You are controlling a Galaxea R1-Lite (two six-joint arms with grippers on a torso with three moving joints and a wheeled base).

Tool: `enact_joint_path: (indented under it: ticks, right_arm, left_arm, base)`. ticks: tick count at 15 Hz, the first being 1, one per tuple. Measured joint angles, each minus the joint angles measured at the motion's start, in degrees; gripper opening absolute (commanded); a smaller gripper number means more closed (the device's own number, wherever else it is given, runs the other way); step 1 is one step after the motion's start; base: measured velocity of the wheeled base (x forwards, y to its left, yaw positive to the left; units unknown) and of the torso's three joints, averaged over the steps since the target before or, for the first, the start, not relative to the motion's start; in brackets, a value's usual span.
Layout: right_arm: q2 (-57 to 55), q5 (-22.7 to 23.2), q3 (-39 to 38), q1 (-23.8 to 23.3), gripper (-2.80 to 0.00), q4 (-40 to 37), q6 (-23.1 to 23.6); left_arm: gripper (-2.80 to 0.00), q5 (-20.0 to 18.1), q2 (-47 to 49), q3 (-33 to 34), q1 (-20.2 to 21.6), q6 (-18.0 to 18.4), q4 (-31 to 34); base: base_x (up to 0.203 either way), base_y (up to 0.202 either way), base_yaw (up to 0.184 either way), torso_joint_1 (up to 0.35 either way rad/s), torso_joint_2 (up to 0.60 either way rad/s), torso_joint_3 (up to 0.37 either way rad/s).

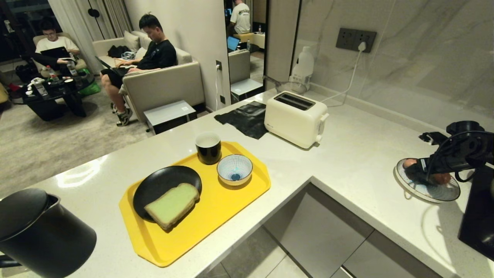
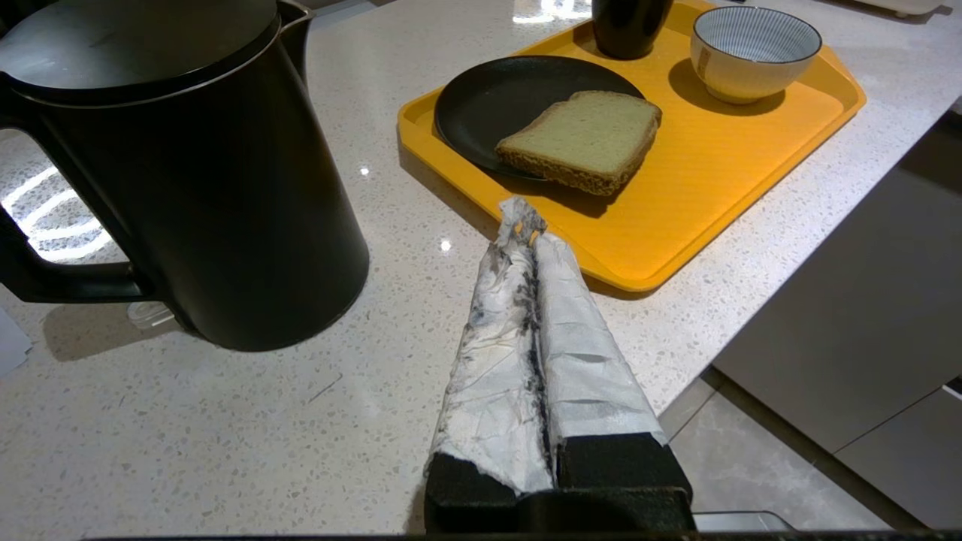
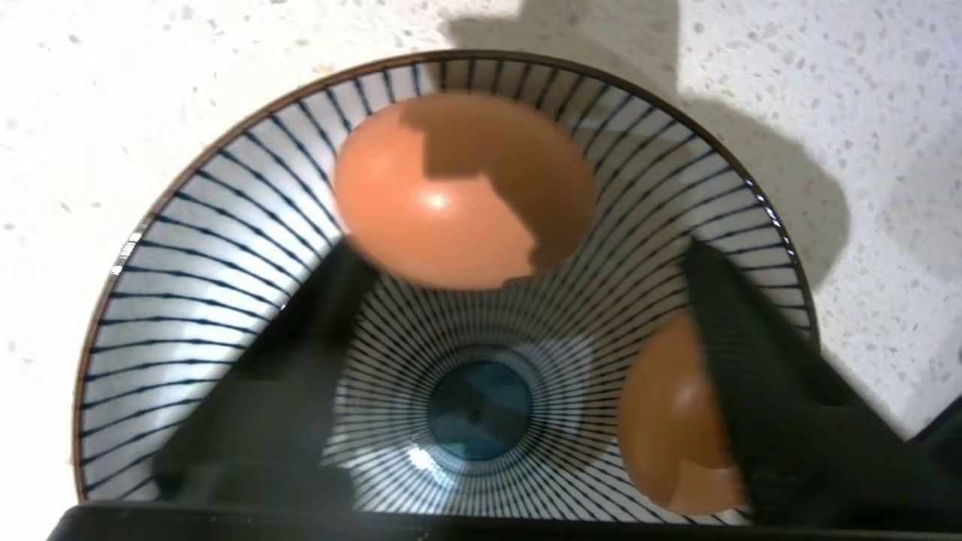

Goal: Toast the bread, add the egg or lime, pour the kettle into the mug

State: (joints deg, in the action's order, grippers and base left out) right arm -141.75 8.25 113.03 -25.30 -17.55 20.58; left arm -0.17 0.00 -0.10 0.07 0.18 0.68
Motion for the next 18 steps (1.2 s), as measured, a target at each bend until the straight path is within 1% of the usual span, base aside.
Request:
enact_joint_path:
  ticks: [2, 4, 7, 11, 15, 18]
  right_arm:
    - [-0.1, 0.4, 0.0, 0.0, -2.80, 0.0, 0.7]
    - [-0.2, 1.8, 0.0, 0.1, -2.80, 0.0, 2.6]
    - [-0.2, 2.0, 0.0, 0.0, -2.80, 0.0, 3.8]
    - [0.1, 2.0, 0.0, -0.3, -2.80, -0.2, 3.9]
    - [3.6, 2.3, -2.1, -2.9, -2.80, -2.6, 3.6]
    - [10.0, 3.7, -5.2, -5.4, -2.80, -5.9, 0.8]
  left_arm:
    - [-2.80, 0.0, 0.0, 0.0, 0.0, 0.0, 0.0]
    - [-2.80, 0.0, 0.0, 0.0, 0.0, 0.0, 0.0]
    - [-2.80, 0.0, 0.0, 0.0, 0.0, 0.0, 0.0]
    - [-2.80, 0.0, 0.0, 0.0, 0.0, 0.0, 0.0]
    - [-2.80, 0.0, 0.0, 0.0, 0.0, 0.0, 0.0]
    - [-2.80, 0.0, 0.0, 0.0, 0.0, 0.0, 0.0]
  base:
    - [0.000, 0.000, 0.000, 0.000, 0.00, 0.000]
    - [0.000, 0.000, 0.000, 0.000, 0.00, 0.000]
    - [0.000, 0.000, 0.000, 0.000, 0.00, 0.000]
    - [0.000, 0.000, 0.000, 0.000, 0.00, 0.000]
    - [0.000, 0.000, 0.000, 0.000, 0.00, 0.000]
    - [0.000, 0.000, 0.000, 0.000, 0.00, 0.000]
